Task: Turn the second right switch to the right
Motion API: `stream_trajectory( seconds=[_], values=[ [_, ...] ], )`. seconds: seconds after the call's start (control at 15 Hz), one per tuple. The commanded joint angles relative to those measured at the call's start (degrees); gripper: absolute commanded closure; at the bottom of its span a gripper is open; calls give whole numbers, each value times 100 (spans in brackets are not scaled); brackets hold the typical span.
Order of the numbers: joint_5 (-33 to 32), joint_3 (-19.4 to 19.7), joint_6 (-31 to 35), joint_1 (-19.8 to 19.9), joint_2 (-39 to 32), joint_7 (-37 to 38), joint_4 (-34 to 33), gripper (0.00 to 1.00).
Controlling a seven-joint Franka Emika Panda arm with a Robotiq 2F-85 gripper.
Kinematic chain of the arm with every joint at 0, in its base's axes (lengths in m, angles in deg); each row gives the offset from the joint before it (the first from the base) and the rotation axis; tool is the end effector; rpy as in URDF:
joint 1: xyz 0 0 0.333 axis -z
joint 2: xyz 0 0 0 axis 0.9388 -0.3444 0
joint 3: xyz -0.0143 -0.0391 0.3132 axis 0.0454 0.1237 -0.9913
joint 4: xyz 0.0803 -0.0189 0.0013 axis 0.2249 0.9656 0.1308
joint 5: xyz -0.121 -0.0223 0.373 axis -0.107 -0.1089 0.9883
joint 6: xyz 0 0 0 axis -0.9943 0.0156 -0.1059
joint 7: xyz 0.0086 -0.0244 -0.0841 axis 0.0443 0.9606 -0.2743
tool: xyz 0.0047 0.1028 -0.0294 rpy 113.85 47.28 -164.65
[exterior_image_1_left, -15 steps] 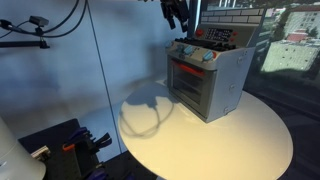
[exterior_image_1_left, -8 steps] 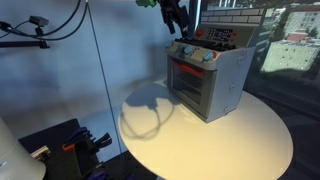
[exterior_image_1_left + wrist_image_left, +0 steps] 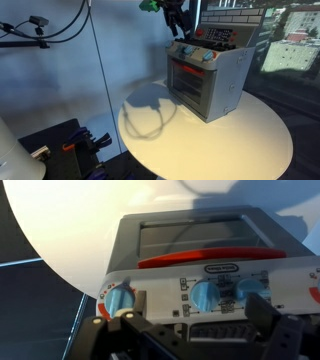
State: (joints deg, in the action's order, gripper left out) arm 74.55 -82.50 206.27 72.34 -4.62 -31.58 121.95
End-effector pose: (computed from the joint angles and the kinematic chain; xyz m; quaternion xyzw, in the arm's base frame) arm 0.5708 -0.0303 0.4993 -0.9694 0.1392 -0.2024 0.0032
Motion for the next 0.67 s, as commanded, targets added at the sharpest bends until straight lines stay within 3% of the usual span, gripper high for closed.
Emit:
stream_trajectory(
  seconds=[0.0,0.6],
  values=[
    [152,42,231,-19,-226,-123,-148,0],
    [553,37,595,-41,-579,-406,-264,0]
  ],
)
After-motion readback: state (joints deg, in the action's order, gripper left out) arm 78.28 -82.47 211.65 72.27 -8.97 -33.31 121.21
